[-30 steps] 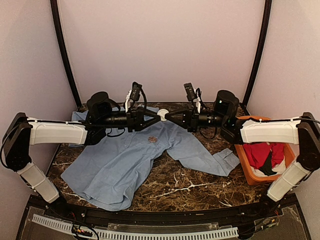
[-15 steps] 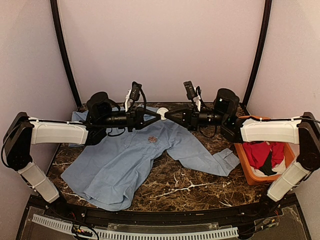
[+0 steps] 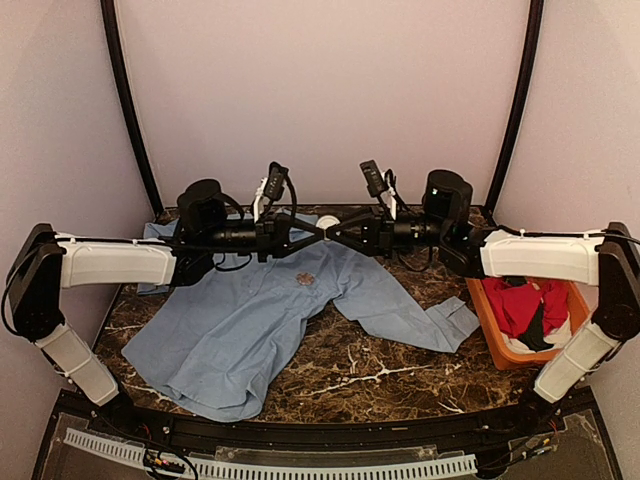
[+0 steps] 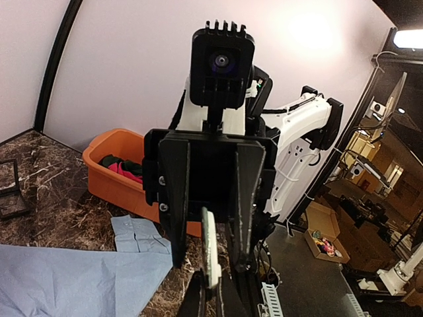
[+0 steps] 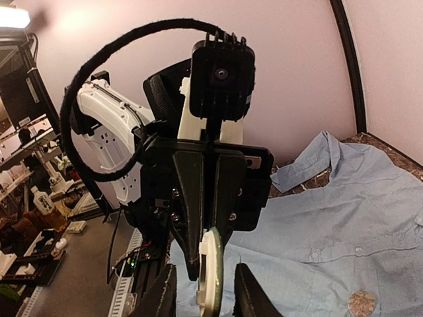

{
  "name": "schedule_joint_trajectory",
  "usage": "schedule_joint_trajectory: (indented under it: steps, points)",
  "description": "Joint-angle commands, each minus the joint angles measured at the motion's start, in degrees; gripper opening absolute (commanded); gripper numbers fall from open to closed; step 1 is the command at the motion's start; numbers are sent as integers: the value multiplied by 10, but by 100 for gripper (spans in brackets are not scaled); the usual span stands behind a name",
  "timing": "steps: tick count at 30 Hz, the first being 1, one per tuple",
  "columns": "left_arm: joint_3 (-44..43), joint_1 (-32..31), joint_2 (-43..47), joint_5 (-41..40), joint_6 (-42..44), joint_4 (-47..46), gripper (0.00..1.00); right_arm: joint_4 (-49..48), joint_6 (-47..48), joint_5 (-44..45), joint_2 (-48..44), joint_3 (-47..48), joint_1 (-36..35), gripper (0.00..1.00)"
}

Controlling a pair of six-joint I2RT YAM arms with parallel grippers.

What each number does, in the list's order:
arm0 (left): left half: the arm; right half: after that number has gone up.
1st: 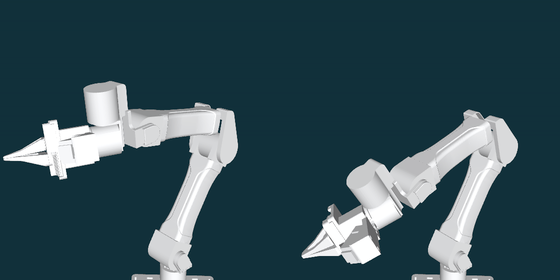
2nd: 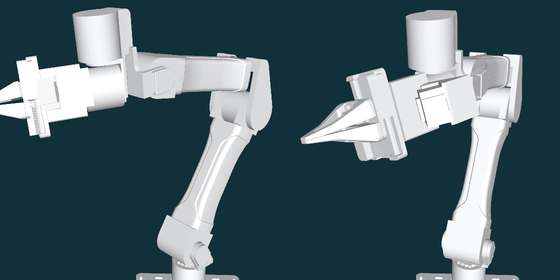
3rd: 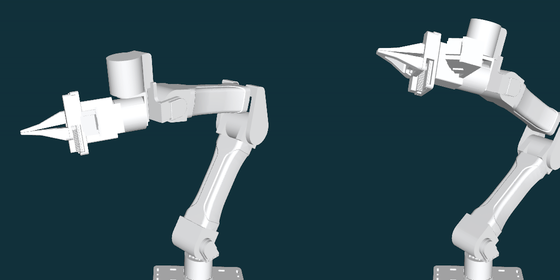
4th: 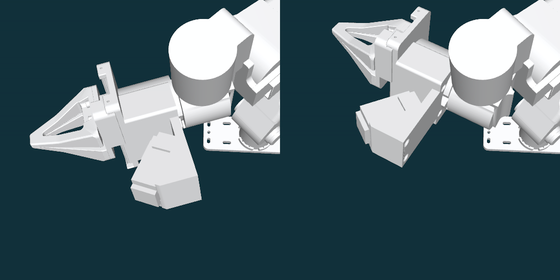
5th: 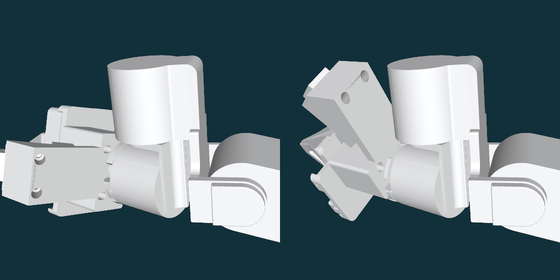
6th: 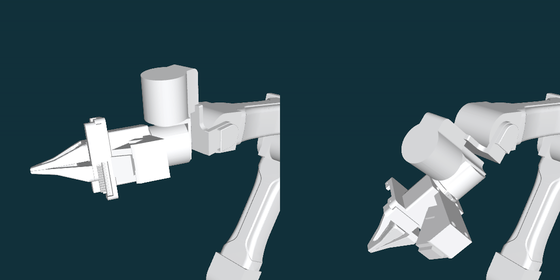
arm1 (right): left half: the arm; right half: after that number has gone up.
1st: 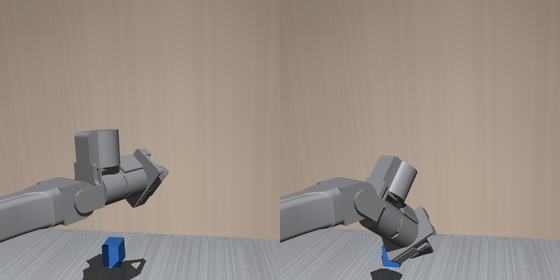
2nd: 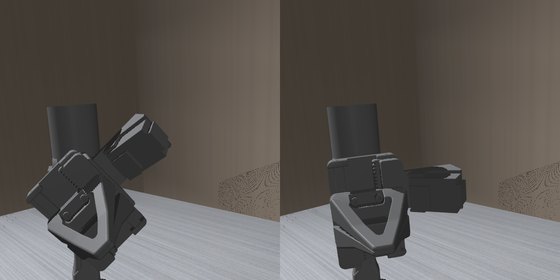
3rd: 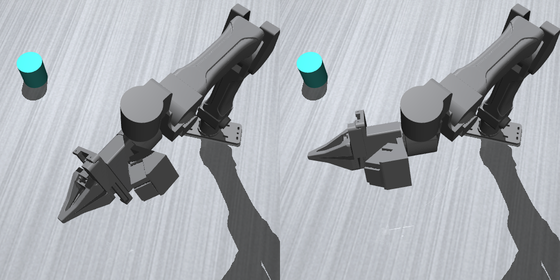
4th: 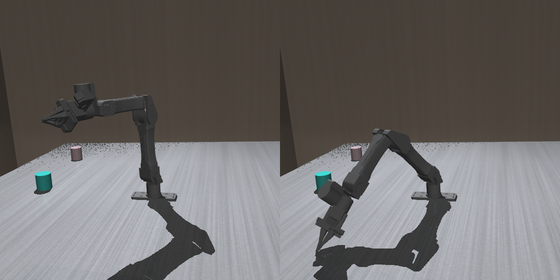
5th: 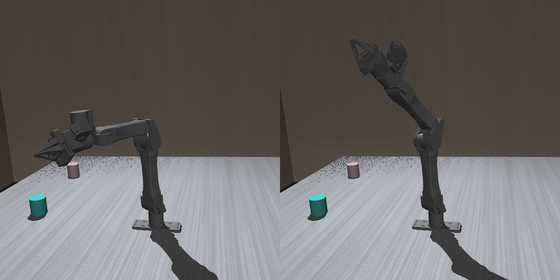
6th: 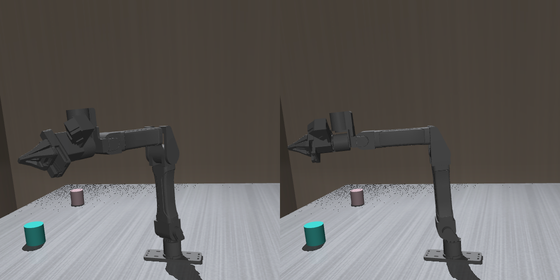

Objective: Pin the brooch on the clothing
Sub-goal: Pass from the right arm to the left

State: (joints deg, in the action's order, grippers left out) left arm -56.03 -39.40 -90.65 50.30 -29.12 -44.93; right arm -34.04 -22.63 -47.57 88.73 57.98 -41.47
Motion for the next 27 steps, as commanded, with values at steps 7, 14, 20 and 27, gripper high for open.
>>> schedule_joint_trajectory:
  steps: [7,14,20,27]
  points:
    - [-35,-2,82,19,143,293,1,362,188,-81,-7,136,16,50]
    - [-98,-2,101,47,261,520,1,614,330,-119,41,233,20,52]
    - [-178,-1,63,20,382,713,1,698,383,-114,73,273,0,49]
    - [-202,-4,41,-4,401,757,1,737,405,-101,122,315,-29,40]
